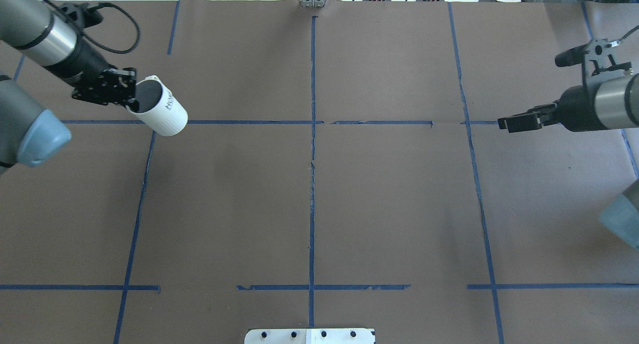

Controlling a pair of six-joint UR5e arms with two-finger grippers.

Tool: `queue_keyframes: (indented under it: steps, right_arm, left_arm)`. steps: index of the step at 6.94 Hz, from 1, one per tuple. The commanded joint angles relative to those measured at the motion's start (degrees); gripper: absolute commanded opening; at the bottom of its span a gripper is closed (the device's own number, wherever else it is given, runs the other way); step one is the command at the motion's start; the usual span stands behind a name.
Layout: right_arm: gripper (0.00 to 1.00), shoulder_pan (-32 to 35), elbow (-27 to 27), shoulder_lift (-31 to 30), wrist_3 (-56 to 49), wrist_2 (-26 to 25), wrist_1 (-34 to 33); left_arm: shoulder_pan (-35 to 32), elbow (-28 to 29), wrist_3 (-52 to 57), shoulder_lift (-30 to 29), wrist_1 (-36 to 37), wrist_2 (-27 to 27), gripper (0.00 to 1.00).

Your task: Left arm hands cup to right arm to dump lemon

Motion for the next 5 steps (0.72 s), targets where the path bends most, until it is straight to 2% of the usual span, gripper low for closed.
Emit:
queue_keyframes:
  steps: [1,2,3,4,5]
  right_arm:
    - [1.00,-10.14,0.09,7.50,0.93,-15.01,0.14]
    - [1.00,-13.40,0.09,10.40,0.93,-18.64,0.14]
    - [1.00,-16.48,0.09,12.69,0.58,-22.15,0.23]
    - [1.00,-22.34,0.01,15.85,0.32,-31.24,0.14]
    - [1.00,-30.49,-0.26,16.75,0.40,-44.47,0.23]
  left_arm:
    - [4.49,1.40,-8.62,-10.03,5.90,0.60,0.00]
    - [6.51,3.40,-15.53,-14.50,7.64,3.13,0.00]
    - [7.40,4.99,-17.52,-19.24,12.27,3.94,0.00]
    - [8.28,7.36,-20.67,-23.12,14.75,5.95,0.00]
    - [8.37,9.47,-21.66,-25.07,14.86,6.23,0.00]
